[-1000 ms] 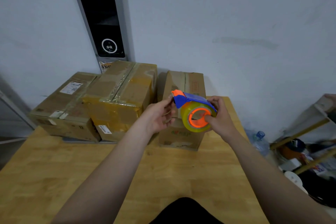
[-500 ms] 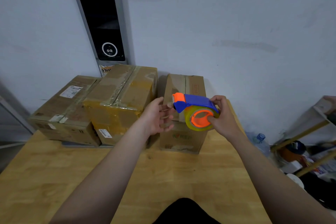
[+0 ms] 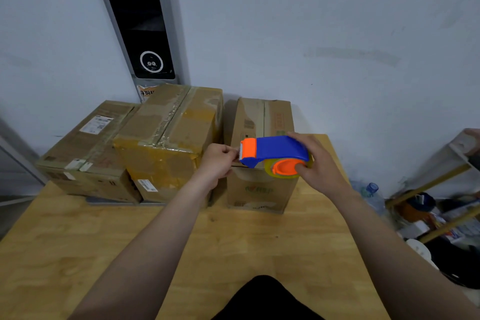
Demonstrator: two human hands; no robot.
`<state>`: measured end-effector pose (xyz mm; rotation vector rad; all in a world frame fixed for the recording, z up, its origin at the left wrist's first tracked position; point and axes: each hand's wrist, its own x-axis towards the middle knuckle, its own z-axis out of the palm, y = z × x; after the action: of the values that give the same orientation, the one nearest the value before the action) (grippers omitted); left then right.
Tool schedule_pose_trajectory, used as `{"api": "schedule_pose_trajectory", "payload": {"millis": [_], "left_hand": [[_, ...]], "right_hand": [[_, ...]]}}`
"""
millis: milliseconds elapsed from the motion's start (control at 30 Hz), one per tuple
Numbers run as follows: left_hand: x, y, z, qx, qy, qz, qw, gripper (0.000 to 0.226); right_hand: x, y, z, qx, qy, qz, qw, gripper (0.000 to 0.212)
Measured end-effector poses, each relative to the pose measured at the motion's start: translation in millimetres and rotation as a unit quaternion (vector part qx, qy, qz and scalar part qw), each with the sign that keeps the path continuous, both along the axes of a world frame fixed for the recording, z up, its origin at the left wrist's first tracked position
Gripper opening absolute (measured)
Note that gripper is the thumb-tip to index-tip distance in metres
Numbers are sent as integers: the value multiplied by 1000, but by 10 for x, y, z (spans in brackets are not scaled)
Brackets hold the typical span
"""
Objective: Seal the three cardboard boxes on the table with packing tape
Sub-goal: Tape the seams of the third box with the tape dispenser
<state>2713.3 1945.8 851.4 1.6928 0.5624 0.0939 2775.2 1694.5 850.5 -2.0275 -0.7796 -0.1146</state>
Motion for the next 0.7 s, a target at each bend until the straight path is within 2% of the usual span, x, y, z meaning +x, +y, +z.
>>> {"api": "schedule_pose_trajectory", "payload": {"millis": [167, 300, 500, 700], "left_hand": [[56, 77, -104, 58, -21, 20, 998, 21], [87, 261, -236, 93, -16, 31, 995, 24], [38, 403, -671, 121, -21, 72, 990, 19], [148, 250, -989, 100, -28, 120, 987, 22]], "right_hand": [[129, -208, -99, -40, -44, -29, 998, 93], [234, -490, -273, -78, -98, -46, 991, 88], [305, -773, -524, -117, -142, -89, 979, 76], [283, -692, -644, -136, -142, -130, 972, 79]]}}
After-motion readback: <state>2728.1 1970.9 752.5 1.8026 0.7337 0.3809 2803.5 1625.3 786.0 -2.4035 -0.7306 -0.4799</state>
